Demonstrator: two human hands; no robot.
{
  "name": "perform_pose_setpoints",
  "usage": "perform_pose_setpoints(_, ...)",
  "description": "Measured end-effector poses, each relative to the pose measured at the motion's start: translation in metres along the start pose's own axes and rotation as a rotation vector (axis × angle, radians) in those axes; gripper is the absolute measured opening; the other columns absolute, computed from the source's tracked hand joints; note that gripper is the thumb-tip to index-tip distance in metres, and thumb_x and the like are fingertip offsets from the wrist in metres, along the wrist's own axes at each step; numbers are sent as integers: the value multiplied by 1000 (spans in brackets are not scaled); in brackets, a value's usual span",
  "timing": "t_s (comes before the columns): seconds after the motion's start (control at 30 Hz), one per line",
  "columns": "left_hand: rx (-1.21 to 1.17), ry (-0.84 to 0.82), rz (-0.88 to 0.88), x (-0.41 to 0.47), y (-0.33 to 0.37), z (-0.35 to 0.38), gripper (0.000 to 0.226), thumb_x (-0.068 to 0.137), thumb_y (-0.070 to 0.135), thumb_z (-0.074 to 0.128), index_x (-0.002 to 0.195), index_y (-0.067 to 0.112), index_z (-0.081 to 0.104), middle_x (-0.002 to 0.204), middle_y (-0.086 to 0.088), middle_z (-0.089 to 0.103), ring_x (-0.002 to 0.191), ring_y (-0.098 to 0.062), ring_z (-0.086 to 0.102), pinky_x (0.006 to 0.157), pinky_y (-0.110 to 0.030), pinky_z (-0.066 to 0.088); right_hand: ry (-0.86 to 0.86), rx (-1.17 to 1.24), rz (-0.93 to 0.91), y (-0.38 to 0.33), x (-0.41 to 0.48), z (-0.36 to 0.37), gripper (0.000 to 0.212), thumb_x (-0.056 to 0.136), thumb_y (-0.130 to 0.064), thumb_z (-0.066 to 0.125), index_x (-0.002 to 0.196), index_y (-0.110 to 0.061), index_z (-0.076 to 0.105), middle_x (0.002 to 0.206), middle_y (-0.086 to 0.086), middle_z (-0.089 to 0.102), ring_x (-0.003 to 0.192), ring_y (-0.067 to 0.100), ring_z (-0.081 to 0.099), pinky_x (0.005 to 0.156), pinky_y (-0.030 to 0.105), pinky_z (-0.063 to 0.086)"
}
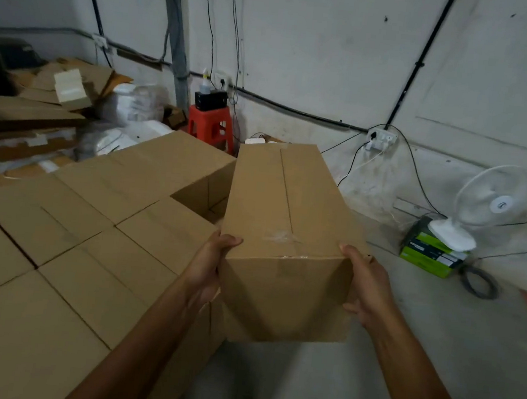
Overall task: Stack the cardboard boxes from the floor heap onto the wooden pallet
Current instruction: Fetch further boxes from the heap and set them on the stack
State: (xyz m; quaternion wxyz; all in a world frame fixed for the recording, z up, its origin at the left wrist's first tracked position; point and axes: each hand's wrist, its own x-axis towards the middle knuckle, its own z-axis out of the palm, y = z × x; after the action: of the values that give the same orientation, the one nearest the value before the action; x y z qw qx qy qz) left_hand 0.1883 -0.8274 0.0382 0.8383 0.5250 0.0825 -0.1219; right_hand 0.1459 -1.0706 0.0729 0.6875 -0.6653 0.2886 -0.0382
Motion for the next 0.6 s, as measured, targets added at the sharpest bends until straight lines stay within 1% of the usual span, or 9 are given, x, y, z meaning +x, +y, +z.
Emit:
perform_pose_setpoints(0.07, -21, 31, -39, 36, -9, 15, 32, 91, 15, 59, 121, 4, 59, 94, -4, 73, 82, -18, 71, 61, -26, 54, -18, -11, 28, -10, 46, -2, 41, 83, -51, 71, 113, -26, 57, 129, 0, 55, 119, 29, 51, 101, 65, 39)
perform_pose_setpoints(0.13, -26, 84, -74, 75, -20, 31, 43, 90, 20, 61, 129, 3, 59, 106, -11, 70, 95, -25, 66, 72, -32, 52, -53, -35, 46, -17, 97, -6, 40, 80, -53, 72, 107, -27, 59, 127, -1, 56, 119, 29, 52, 98, 63, 40)
perform_pose_setpoints(0.2, -54, 145, -94, 113, -32, 50, 41, 90, 21, 61, 127, 3, 61, 108, -13, 67, 99, -27, 62, 78, -35, 48, -90, -74, 53, -26, 149, -9, 35, 81, -52, 72, 99, -24, 59, 119, -1, 59, 105, 25, 56, 91, 56, 43)
perform_pose_setpoints(0.3, -91, 228, -105, 167, -47, 88, 35, 91, 20, 59, 122, 4, 63, 108, -12, 66, 100, -26, 59, 81, -33, 45, -166, -101, 46, -43, 228, -16, 27, 87, -44, 70, 99, -22, 60, 106, -3, 63, 89, 18, 58, 79, 40, 44)
perform_pose_setpoints(0.37, -137, 286, -114, 196, -54, 114, 34, 91, 20, 58, 122, 6, 64, 109, -10, 66, 101, -25, 58, 82, -32, 44, -219, -113, 32, -55, 276, -22, 17, 91, -38, 68, 89, -23, 59, 94, -7, 63, 79, 13, 58, 63, 29, 40)
perform_pose_setpoints(0.4, -155, 312, -116, 210, -57, 126, 34, 91, 20, 58, 123, 7, 63, 110, -10, 66, 103, -25, 58, 82, -32, 44, -242, -124, 27, -63, 298, -23, 17, 92, -36, 67, 85, -24, 58, 89, -9, 61, 75, 10, 55, 59, 28, 37)
perform_pose_setpoints(0.47, -195, 370, -112, 235, -60, 146, 35, 91, 19, 58, 123, 7, 63, 114, -13, 65, 106, -28, 58, 84, -34, 45, -290, -189, 21, -81, 339, -24, 18, 92, -37, 67, 83, -25, 57, 87, -11, 59, 74, 9, 54, 57, 28, 37)
perform_pose_setpoints(0.53, -231, 425, -98, 259, -64, 158, 41, 88, 18, 60, 126, 4, 62, 122, -17, 65, 114, -34, 59, 91, -37, 46, -356, -257, 34, -96, 381, -17, 20, 90, -41, 68, 87, -24, 59, 89, -9, 62, 77, 10, 57, 59, 29, 39)
perform_pose_setpoints(0.6, -271, 487, -85, 279, -68, 164, 46, 85, 17, 61, 127, 0, 60, 125, -18, 65, 114, -34, 61, 92, -38, 48, -404, -317, 44, -104, 416, -4, 30, 84, -48, 71, 96, -22, 61, 96, -3, 67, 84, 17, 62, 67, 35, 47)
